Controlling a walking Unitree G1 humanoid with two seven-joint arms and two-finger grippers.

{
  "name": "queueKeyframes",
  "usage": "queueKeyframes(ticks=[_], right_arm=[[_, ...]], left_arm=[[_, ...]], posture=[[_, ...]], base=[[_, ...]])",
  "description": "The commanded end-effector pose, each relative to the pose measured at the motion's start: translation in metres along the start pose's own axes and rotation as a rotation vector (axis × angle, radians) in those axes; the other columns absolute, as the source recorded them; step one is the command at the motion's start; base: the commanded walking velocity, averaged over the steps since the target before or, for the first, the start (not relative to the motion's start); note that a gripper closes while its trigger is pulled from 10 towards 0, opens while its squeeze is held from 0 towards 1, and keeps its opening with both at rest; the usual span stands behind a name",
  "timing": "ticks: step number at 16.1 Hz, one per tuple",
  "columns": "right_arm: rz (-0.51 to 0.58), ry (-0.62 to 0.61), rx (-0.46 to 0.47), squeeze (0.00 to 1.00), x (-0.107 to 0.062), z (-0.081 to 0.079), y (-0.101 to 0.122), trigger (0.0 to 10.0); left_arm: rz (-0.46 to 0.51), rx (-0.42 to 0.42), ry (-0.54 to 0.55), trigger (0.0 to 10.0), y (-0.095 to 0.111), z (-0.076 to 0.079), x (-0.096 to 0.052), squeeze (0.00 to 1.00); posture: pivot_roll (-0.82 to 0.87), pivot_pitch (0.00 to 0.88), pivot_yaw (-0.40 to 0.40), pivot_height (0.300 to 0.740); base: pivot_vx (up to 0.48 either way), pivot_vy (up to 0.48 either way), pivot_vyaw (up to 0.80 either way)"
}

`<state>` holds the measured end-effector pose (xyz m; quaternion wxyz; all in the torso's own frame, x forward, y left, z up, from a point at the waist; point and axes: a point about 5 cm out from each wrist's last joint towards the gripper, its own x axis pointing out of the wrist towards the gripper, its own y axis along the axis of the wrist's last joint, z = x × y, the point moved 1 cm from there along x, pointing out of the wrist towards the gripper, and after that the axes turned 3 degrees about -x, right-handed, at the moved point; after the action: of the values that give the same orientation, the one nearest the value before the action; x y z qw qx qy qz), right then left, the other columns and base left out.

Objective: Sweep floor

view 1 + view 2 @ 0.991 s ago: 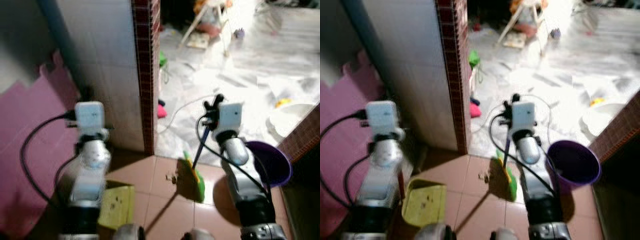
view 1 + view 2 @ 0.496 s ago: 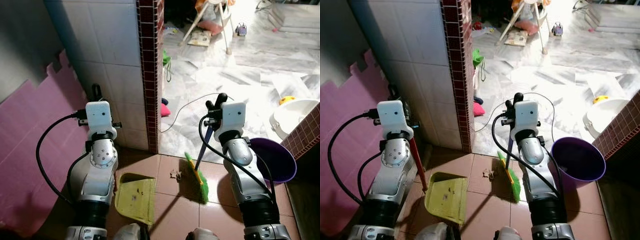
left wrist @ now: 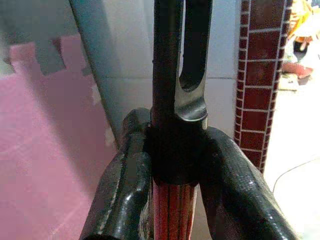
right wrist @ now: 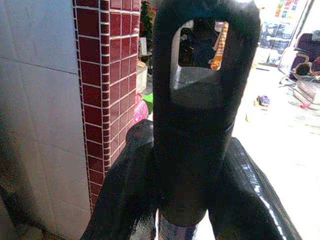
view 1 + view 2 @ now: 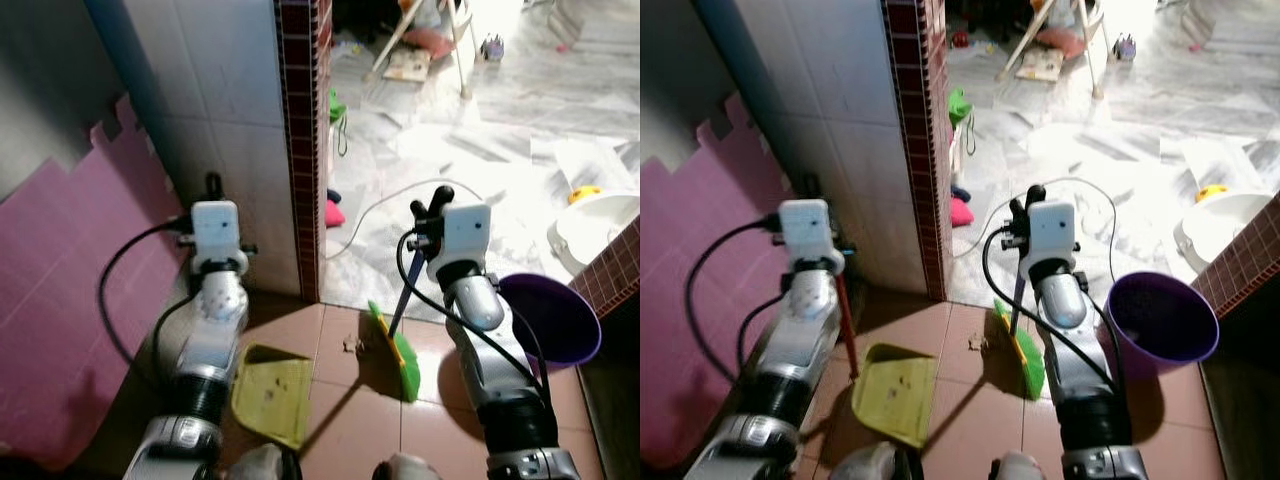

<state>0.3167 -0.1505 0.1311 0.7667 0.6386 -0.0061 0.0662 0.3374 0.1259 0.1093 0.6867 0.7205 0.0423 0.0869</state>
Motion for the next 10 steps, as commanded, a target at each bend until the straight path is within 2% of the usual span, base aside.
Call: queueKeyframes(ticks=[1,2,3,4,7,9,10], right_arm=[[0.050,-0.008,0.003,0.00,-0.003,0.004,0.012,10.0],[0.045,-0.008,-0.001,0.00,-0.008,0.006,0.012,10.0],[0.038,-0.018,-0.005,0.00,-0.012,0.008,0.011,10.0],[0.032,-0.025,-0.003,0.00,-0.015,0.009,0.011,10.0],[0.026,-0.038,-0.004,0.00,-0.024,0.012,0.015,10.0],[0.013,-0.033,-0.001,0.00,-0.033,0.013,0.018,10.0],[-0.005,-0.036,0.014,0.00,-0.037,0.013,0.016,10.0]], left_arm=[[0.064,-0.009,0.008,10.0,0.014,0.004,0.008,0.00],[0.055,0.011,0.020,10.0,0.013,0.010,0.012,0.00],[0.087,-0.051,-0.039,10.0,0.015,0.018,0.012,0.00],[0.080,-0.054,-0.043,10.0,0.013,0.023,0.012,0.00],[0.022,-0.031,0.004,10.0,0.003,0.031,0.017,0.00],[0.003,-0.019,0.057,10.0,0.002,0.029,0.022,0.00],[0.023,0.024,0.080,10.0,0.004,0.027,0.025,0.00]], posture=[[-0.11,0.073,0.076,0.740],[-0.13,0.099,0.080,0.740],[-0.14,0.114,0.083,0.740],[-0.15,0.132,0.086,0.740],[-0.20,0.169,0.096,0.740],[-0.22,0.188,0.099,0.740],[-0.23,0.193,0.097,0.740]], base=[[0.000,0.000,0.00],[0.000,0.000,0.00],[0.000,0.000,0.00],[0.000,0.000,0.00],[0.000,0.000,0.00],[0.000,0.000,0.00],[0.000,0.000,0.00]])
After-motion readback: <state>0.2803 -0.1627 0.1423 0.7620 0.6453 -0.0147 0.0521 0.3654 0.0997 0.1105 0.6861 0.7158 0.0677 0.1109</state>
